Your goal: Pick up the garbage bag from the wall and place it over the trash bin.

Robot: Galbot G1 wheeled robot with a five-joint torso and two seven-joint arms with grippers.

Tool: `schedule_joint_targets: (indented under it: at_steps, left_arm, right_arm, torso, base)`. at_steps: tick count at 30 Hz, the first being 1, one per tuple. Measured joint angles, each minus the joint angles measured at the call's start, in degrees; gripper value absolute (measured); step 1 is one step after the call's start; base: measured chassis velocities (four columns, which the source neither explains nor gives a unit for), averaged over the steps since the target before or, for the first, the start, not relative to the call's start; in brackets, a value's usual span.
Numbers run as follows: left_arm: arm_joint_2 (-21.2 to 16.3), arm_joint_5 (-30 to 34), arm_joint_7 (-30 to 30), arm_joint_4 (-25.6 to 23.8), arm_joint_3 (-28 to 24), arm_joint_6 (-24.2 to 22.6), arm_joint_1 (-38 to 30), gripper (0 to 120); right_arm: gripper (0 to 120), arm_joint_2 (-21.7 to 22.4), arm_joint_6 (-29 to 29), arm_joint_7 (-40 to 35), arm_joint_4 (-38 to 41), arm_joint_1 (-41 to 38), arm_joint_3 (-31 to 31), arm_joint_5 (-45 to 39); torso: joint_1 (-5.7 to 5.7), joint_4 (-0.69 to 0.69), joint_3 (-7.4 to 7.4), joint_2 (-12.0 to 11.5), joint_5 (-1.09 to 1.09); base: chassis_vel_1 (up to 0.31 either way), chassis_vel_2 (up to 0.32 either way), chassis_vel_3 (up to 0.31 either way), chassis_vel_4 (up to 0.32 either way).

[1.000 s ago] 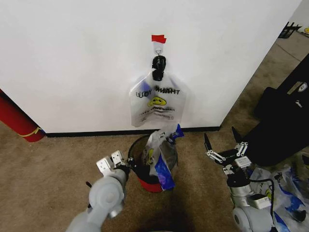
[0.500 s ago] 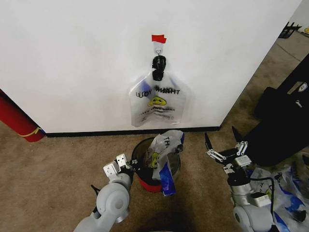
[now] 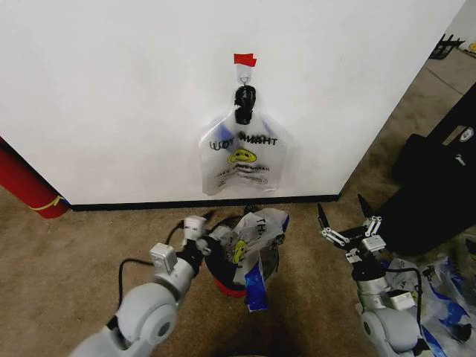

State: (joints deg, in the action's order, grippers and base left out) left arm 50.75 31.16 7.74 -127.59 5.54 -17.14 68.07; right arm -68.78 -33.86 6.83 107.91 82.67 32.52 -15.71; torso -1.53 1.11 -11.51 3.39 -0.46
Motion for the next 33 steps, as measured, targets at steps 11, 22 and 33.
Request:
schedule_joint_targets:
  at_steps: [11, 22, 33]
  left_arm:
    - [-1.7, -6.8, -0.6, 3.0, -6.6, -7.7, -6.6, 97]
    - [2.2, 2.9, -11.3, 3.4, -10.3, -12.3, -9.0, 58]
    - [2.2, 5.7, -13.7, 2.4, -8.7, -12.4, -6.5, 17]
  right_arm:
    - [100, -0.4, 3.4, -5.5, 1.0, 0.7, -0.1, 3.2]
    - [100, -1.6, 3.6, -5.4, 0.3, 0.6, -1.0, 4.5]
    - [100, -0.8, 5.9, 1.2, -1.4, 1.3, -1.9, 2.0]
  torso:
    - [0.0, -0.01, 0.0, 0.0, 0.0]
    - [0.0, -0.01, 0.0, 0.0, 0.0]
    - [0.0, 0.0, 0.0, 0.0, 0.0]
  base:
    - [0.0, 0.0, 0.0, 0.0]
    - [0.0, 0.0, 0.0, 0.0]
    - [0.0, 0.0, 0.0, 0.0]
